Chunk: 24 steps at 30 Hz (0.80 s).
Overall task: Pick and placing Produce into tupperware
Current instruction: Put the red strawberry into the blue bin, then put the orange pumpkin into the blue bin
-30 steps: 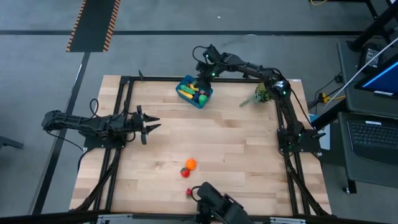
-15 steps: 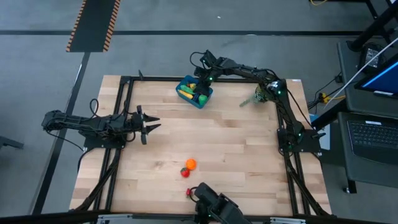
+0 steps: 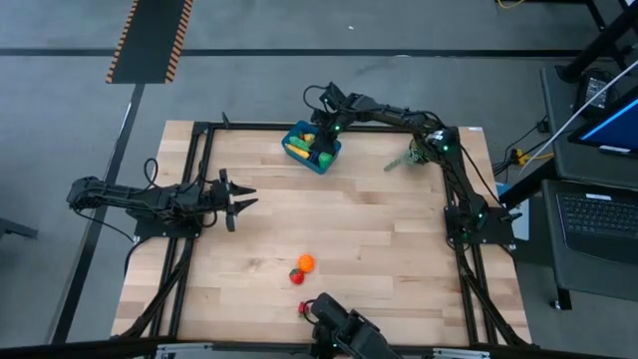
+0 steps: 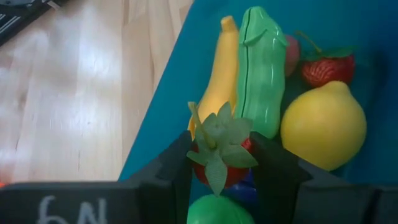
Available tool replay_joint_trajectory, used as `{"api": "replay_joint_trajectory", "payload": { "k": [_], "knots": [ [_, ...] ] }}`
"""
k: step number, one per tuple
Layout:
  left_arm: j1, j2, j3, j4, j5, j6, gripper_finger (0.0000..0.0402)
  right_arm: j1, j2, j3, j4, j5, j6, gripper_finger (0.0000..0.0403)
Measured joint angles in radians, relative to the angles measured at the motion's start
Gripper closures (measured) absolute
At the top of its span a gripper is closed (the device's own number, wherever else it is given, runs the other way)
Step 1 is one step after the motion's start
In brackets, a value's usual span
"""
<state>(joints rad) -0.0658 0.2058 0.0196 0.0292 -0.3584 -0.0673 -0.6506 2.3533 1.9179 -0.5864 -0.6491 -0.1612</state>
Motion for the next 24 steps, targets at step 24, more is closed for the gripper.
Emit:
{"api": "replay_joint_trajectory", "payload": {
  "k": [24],
  "knots": [
    [0.0, 0.0, 0.0, 0.0, 0.0, 0.004, 0.0278, 0.0, 0.003, 0.148, -0.224, -0.007, 0.09, 0.0195]
  ]
}}
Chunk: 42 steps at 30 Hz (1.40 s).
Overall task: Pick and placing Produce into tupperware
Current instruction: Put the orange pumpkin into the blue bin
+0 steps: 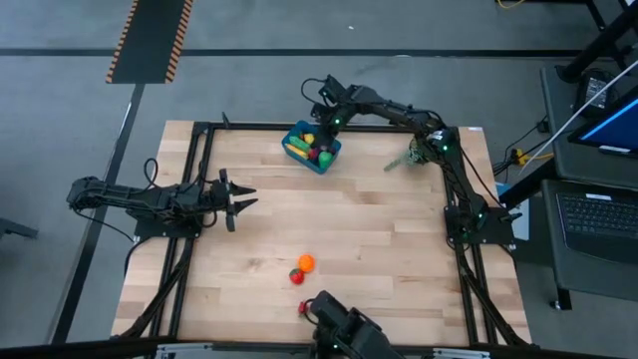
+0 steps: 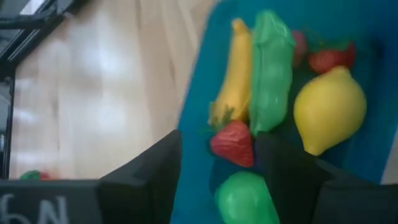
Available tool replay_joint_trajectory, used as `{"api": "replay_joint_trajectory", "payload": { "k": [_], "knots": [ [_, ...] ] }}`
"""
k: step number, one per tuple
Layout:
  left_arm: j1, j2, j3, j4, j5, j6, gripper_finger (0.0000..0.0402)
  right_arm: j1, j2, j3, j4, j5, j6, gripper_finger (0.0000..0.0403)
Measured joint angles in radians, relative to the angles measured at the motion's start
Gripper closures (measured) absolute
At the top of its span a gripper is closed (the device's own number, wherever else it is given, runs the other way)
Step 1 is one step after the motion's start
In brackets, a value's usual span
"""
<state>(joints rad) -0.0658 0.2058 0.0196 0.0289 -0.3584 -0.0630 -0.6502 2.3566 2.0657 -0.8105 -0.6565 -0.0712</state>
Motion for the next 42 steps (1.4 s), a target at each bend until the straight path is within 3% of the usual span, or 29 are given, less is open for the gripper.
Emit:
{"api": "replay_joint_trajectory", "payload": {
  "k": [4, 7, 13, 18, 24, 32, 36, 42],
  "knots": [
    [0.0, 0.0, 0.0, 0.001, 0.0, 0.041, 0.0278, 0.013, -0.011, 0.096, -0.102, 0.006, -0.073, 0.0195],
    [0.0, 0.0, 0.0, 0.014, 0.0, 0.046, 0.0278, 0.026, -0.046, 0.117, -0.148, 0.07, -0.09, 0.0194],
    [0.0, -0.001, 0.0, 0.017, 0.0, 0.046, 0.0278, 0.038, -0.179, 0.006, -0.147, 0.186, -0.066, 0.0193],
    [0.0, -0.001, 0.0, 0.017, 0.0, 0.045, 0.0278, 0.063, -0.377, -0.321, 0.109, 0.277, 0.008, 0.0193],
    [0.0, -0.001, 0.0, 0.017, 0.0, 0.04, 0.0278, 0.107, -0.661, -0.761, 0.447, 0.282, 0.115, 0.0193],
    [0.0, -0.001, 0.0, 0.028, 0.0, 0.038, 0.0278, 0.213, -0.992, -1.236, 0.94, 0.279, 0.149, 0.0193],
    [0.0, -0.001, 0.0, 0.028, 0.0, 0.042, 0.0278, 0.269, -1.094, -1.433, 1.197, 0.279, 0.146, 0.0193],
    [0.0, 0.0, 0.0, 0.028, 0.0, 0.039, 0.0278, 0.331, -1.149, -1.658, 1.426, 0.279, 0.147, 0.0193]
  ]
}}
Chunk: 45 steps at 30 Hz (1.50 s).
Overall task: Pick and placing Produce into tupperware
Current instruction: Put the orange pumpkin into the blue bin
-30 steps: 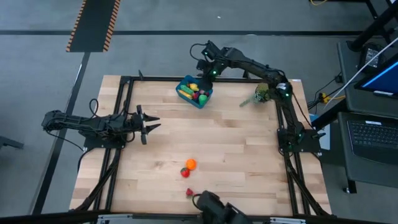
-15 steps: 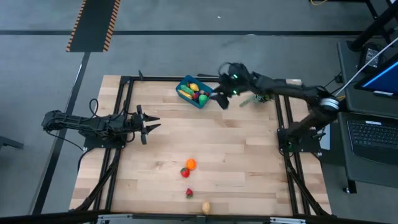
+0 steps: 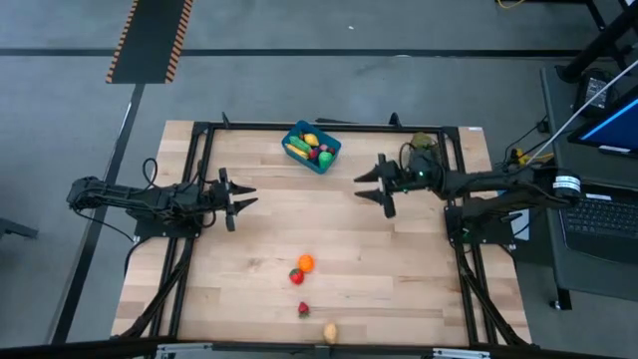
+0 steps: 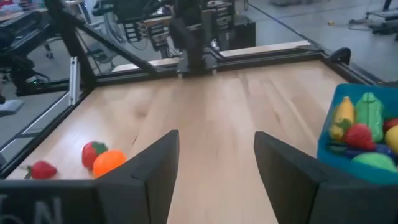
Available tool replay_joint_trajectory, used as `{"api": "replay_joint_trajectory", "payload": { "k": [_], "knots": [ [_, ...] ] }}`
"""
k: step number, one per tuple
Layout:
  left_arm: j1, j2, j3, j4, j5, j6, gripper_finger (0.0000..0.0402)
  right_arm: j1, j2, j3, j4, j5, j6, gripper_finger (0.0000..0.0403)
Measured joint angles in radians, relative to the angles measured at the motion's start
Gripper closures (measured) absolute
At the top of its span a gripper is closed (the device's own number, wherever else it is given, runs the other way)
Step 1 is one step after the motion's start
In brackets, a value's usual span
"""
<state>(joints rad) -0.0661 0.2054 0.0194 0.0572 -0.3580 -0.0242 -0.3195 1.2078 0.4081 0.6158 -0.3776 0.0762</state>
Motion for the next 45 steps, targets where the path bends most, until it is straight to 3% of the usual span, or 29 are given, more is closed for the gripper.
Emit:
{"api": "replay_joint_trajectory", "payload": {
  "k": [7, 23, 36, 45],
  "knots": [
    [0.0, 0.0, 0.0, 0.006, 0.0, 0.0, 0.0278, 0.004, 0.002, -0.113, 0.194, 0.004, 0.055, 0.0193],
    [0.0, 0.0, 0.0, 0.006, 0.017, -0.019, 0.0273, 0.004, 0.002, -0.115, 0.196, 0.003, 0.103, 0.0193],
    [0.0, 0.0, 0.0, 0.006, 0.019, -0.019, 0.0138, 0.004, 0.002, -0.115, 0.194, 0.003, 0.103, 0.0193],
    [0.0, 0.0, 0.0, 0.006, 0.056, -0.021, 0.0078, 0.004, 0.002, -0.115, 0.194, 0.002, 0.103, 0.0193]
  ]
}}
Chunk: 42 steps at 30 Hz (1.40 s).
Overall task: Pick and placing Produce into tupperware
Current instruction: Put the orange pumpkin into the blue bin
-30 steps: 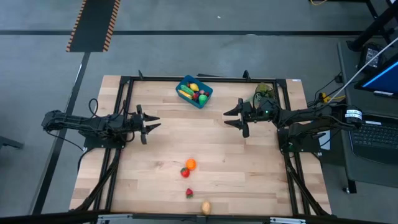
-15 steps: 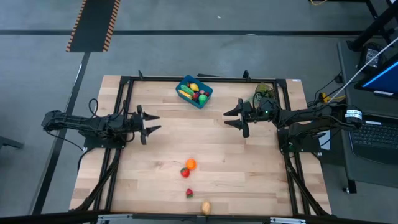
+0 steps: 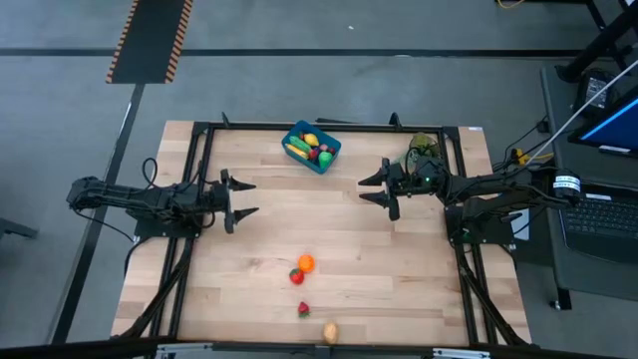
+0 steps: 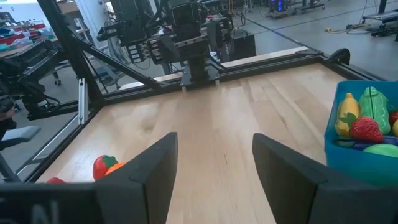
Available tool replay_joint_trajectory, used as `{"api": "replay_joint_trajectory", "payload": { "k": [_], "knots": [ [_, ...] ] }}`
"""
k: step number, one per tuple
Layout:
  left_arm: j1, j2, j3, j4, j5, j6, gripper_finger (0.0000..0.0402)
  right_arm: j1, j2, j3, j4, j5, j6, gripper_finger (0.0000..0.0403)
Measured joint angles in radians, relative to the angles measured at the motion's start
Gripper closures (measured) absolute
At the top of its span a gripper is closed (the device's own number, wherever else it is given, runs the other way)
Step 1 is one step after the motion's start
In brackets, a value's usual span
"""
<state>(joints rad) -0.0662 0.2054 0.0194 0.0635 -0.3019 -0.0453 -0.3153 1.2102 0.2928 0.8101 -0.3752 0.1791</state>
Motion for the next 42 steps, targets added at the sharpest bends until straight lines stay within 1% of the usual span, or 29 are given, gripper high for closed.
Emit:
{"api": "replay_joint_trajectory", "payload": {
  "k": [3, 7, 25, 30, 33, 36, 42],
  "knots": [
    [0.0, 0.0, 0.0, 0.0, 0.005, -0.007, 0.0072, 0.0, 0.0, 0.0, 0.0, 0.0, 0.0, 0.0193],
    [0.0, 0.0, 0.0, -0.003, 0.005, -0.083, 0.0075, 0.0, 0.0, 0.0, 0.0, 0.0, 0.0, 0.0193],
    [-0.001, 0.0, 0.0, 0.016, 0.007, -0.084, 0.0078, 0.0, 0.0, 0.0, 0.0, -0.001, -0.004, 0.0193],
    [-0.002, 0.027, 0.016, 0.089, 0.059, -0.111, 0.0078, 0.0, 0.0, 0.0, 0.0, -0.001, -0.003, 0.0193],
    [-0.012, 0.066, 0.064, 0.093, 0.06, -0.104, 0.0078, 0.0, 0.0, 0.0, 0.0, -0.001, -0.001, 0.0193],
    [-0.023, 0.141, 0.105, 0.08, 0.06, -0.102, 0.0078, 0.0, 0.0, 0.0, -0.001, -0.001, -0.001, 0.0193],
    [-0.054, 0.362, 0.194, 0.075, 0.057, -0.102, 0.0079, 0.0, 0.0, 0.0, -0.023, -0.001, -0.001, 0.0193]
  ]
}}
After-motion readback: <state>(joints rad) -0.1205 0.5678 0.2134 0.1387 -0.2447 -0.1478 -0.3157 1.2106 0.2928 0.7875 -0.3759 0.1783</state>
